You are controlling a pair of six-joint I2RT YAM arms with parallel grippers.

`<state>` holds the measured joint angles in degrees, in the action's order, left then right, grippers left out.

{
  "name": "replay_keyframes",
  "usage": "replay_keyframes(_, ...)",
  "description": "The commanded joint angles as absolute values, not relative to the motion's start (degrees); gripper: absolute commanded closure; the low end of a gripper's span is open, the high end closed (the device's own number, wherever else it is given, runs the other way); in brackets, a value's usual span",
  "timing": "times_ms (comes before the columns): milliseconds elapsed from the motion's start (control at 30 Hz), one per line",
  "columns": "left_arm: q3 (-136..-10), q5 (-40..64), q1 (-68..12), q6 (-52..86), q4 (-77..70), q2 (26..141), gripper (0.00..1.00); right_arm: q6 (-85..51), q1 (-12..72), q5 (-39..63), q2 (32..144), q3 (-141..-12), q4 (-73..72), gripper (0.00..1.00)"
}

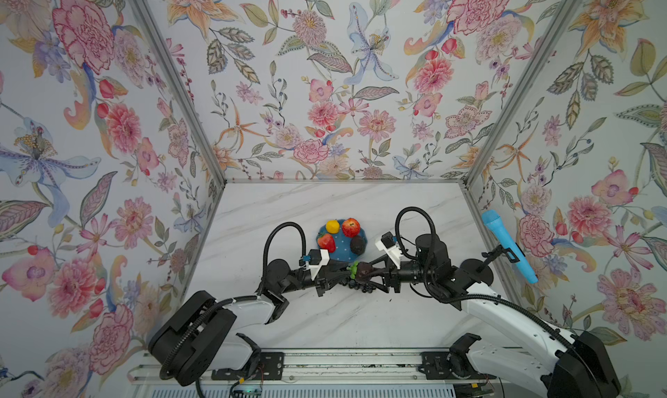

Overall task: Arrange fruit in a fruit bowl
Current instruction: Place the fruit in the fruit bowl.

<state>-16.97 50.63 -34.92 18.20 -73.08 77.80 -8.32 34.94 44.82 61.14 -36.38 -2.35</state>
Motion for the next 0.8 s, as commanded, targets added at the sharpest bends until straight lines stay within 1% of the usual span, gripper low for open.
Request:
replay_keyframes(0,-18.37,52.21,-35.42,16.62,-73.58,78.31,0.73,-7.03,35.51,45.61,61.0,-37.88,-2.38,0.4)
replay_keyframes(233,-18.94,52.03,-35.42,16.25,-72.14,78.31,0.78,-7.02,35.68,45.44,61.0,-37.72,-2.53,0.4)
replay_keyframes(367,-19.42,52.29,-35.43,16.0,-70.97,78.4,0.84,-7.1,35.68,45.13,60.82,-37.53,-2.67,0.4)
replay_keyframes(600,-19.35,51.93,-35.4,16.0,-70.95,78.27,0.86,-7.14,35.68,44.13,60.56,-37.43,-2.59,0.38)
replay_keyframes(667,-19.34,51.75,-35.42,16.0,-70.84,78.09,0.87,-7.21,35.68,43.78,60.51,-37.35,-2.6,0.37)
replay_keyframes(767,-19.42,51.47,-35.4,16.0,-70.6,77.99,0.87,-7.37,35.68,43.17,60.34,-37.19,-2.67,0.3)
